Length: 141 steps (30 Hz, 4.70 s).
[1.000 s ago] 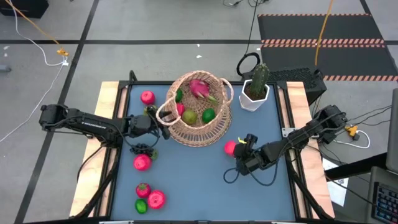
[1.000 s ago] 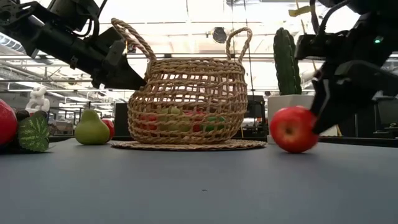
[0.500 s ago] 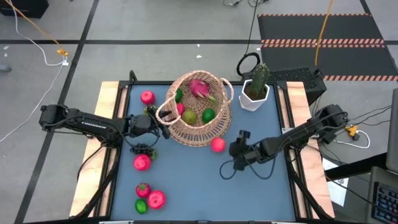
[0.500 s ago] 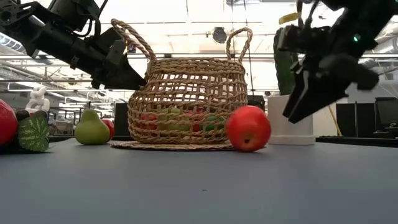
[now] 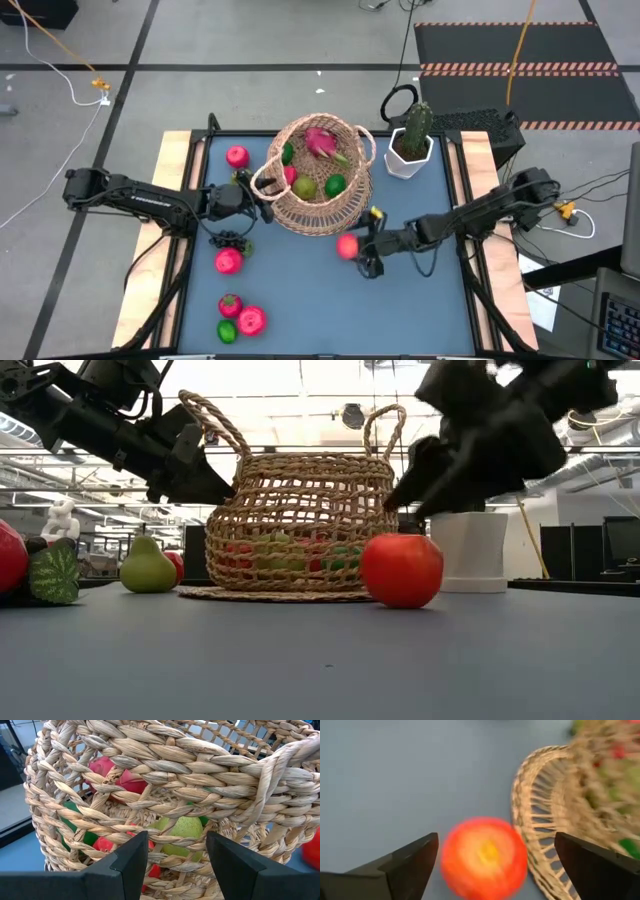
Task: Build produce basket
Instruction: Put the apple into the brown basket
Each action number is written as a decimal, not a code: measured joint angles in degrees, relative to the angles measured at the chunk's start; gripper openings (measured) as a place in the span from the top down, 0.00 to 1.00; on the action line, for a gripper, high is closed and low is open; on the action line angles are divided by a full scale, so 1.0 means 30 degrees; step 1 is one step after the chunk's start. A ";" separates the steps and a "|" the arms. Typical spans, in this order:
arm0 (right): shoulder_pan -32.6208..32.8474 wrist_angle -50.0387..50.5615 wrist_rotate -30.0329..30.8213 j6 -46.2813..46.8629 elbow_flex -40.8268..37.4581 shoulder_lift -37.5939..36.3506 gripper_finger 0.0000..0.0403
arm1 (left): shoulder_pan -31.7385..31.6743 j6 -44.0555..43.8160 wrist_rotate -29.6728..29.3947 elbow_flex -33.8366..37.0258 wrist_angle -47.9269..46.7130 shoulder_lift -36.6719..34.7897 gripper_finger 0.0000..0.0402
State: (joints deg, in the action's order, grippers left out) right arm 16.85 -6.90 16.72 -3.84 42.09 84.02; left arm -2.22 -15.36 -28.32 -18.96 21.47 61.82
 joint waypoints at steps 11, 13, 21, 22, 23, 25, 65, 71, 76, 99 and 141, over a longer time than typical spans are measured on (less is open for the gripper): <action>0.0057 -0.2781 -0.1031 -0.0611 -0.0017 0.3691 0.01 | 0.0044 -0.0394 0.0000 0.0000 -0.0261 -0.0007 0.49; -0.0108 -0.3878 -0.1185 -0.0742 -0.0017 0.3956 0.01 | 0.0044 -0.0442 0.0000 0.0000 -0.0276 -0.0007 0.49; -0.1949 -0.9374 -0.2025 0.5754 0.0005 0.5446 0.01 | 0.0044 -0.0434 0.0000 0.0000 -0.0357 -0.0007 0.49; -0.2113 -0.9842 -0.2789 0.6319 0.0015 0.5806 0.01 | 0.0044 -0.0442 0.0000 0.0000 -0.0387 -0.0007 0.49; -0.2209 -1.0088 -0.3322 0.6450 0.0019 0.6205 0.01 | 0.0044 -0.0436 0.0000 0.0000 -0.0417 -0.0007 0.49; -0.2240 -1.0565 -0.3653 0.6149 0.0012 0.7087 0.01 | 0.0044 -0.0427 0.0001 0.0000 -0.0474 -0.0007 0.49; -0.1447 -0.7874 -0.3668 0.5273 0.4959 0.9127 0.28 | 0.0000 -0.0033 -0.0090 -0.0007 -0.0622 0.0000 0.49; -0.0070 -0.7678 -0.0350 0.0153 0.4959 0.4983 0.28 | 0.0000 0.0010 -0.0088 -0.0007 -0.0570 0.0000 0.49; -0.0465 -0.8922 0.6825 -0.6807 0.4961 0.2541 0.28 | 0.0000 0.0087 -0.0099 -0.0007 -0.0201 0.0015 0.49; -0.4152 -0.9205 0.6595 -0.1407 0.4530 0.1892 0.05 | -0.0642 -0.0106 -0.1734 -0.0007 -0.0136 -0.0007 0.49; -0.2592 -1.9251 0.0331 -0.2509 0.5710 0.7491 0.05 | 0.5417 0.7059 0.0531 -0.0102 0.2090 -0.6360 0.49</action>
State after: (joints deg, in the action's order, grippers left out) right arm 9.08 -64.65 17.72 -11.37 59.22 106.50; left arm 14.03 5.81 -26.72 -19.27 27.74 42.74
